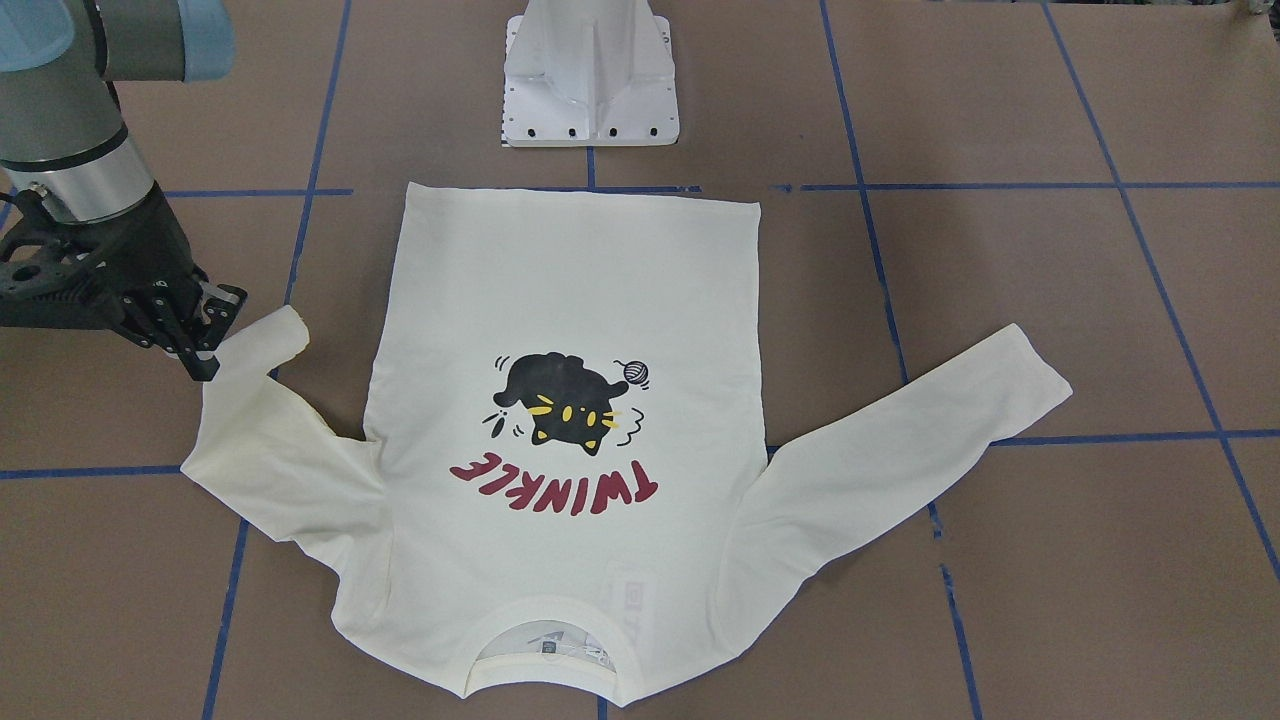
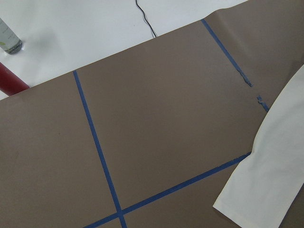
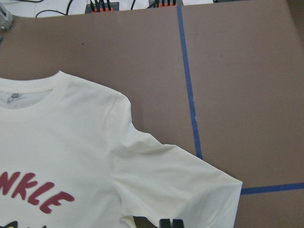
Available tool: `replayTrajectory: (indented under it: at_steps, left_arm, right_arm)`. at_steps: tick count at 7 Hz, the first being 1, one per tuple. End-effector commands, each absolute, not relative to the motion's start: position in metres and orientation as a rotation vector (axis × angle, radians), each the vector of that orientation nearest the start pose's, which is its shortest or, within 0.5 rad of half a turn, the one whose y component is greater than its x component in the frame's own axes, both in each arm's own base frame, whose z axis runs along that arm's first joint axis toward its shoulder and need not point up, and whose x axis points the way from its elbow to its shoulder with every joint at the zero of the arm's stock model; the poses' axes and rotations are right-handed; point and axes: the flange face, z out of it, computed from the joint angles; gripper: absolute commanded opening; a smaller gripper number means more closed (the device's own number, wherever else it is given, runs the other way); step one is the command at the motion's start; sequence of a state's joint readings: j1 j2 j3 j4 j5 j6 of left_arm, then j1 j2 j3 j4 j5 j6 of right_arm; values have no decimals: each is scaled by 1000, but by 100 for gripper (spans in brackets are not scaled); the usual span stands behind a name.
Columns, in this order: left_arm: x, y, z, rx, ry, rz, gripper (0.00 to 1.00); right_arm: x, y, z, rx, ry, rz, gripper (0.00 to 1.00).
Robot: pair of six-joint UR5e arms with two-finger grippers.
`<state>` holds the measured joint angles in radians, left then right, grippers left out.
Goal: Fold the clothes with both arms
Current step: 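Grasp the sleeve cuff nearest the right gripper with the right gripper, then carry the sleeve across the shirt front toward the far shoulder, release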
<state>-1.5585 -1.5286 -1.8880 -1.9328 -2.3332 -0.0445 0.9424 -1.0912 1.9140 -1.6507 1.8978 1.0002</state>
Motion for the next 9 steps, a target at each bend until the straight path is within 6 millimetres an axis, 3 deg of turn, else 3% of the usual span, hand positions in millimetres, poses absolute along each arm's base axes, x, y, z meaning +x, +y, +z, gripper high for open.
replayTrajectory:
  at_steps: [1,2,3,4,5,7,8,9]
  left_arm:
    - [-59,-482,482,579,752,210,100]
    - [-59,-481,484,574,753,207,100]
    - [-59,-479,487,569,752,206,100]
    - [-59,-478,489,564,753,205,100]
    - [-60,-477,491,561,753,201,100]
    - [-60,-477,495,555,753,199,100]
    - [-60,-477,496,552,753,198,100]
    - [-60,-476,496,552,753,198,100]
  right_arm:
    - [-324,-619,148,326,-708,292,0]
    - [-373,-652,102,354,-660,287,0]
    - [-438,-666,70,422,-650,272,0]
    - [-517,-653,67,496,-662,287,0]
    - [-566,-627,50,540,-659,254,0]
    - [-637,-585,9,557,-666,216,0]
    - [-665,-568,1,571,-666,209,0]
    - [-674,-561,0,571,-669,213,0]
